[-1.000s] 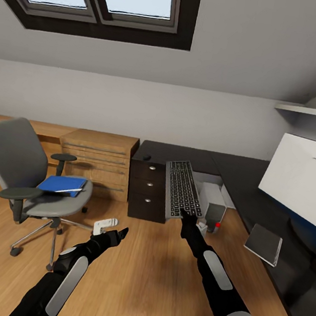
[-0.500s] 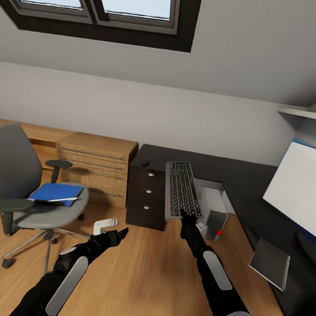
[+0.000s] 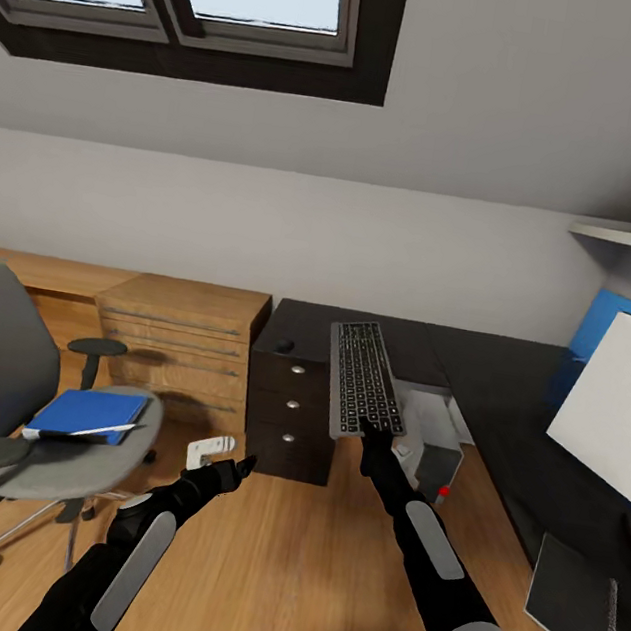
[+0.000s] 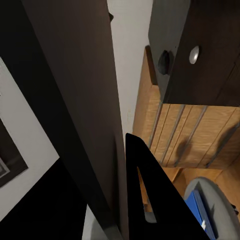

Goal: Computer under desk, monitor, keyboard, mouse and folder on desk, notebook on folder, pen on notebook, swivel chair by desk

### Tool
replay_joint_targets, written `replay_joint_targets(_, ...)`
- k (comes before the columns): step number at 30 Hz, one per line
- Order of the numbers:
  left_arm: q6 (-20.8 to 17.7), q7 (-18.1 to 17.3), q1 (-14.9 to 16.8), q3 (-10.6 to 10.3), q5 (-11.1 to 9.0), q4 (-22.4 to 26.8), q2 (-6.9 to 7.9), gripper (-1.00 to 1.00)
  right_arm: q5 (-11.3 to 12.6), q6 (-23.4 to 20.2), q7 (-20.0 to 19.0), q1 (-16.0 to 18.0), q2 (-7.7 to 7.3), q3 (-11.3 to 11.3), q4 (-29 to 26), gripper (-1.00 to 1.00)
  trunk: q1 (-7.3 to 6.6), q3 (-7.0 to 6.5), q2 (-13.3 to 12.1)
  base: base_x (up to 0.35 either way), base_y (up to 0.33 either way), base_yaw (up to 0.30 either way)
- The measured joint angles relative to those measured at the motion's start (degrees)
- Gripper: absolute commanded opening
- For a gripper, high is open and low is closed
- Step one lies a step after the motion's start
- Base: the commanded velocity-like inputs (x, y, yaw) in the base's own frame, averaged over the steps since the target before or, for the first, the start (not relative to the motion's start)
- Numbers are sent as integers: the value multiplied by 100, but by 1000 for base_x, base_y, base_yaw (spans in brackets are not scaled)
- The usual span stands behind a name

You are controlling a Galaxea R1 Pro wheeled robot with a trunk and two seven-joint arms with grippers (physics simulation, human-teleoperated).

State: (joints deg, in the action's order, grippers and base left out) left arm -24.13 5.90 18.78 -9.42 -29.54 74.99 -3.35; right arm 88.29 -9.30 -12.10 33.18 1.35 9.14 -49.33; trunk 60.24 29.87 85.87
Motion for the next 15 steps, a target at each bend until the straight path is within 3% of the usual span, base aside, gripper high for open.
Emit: replay_joint_targets(15, 0, 0, 0, 0, 0, 12, 9, 100, -4, -1, 109, -1, 27, 12, 11, -100, -330, -269, -602, 334, 0, 0)
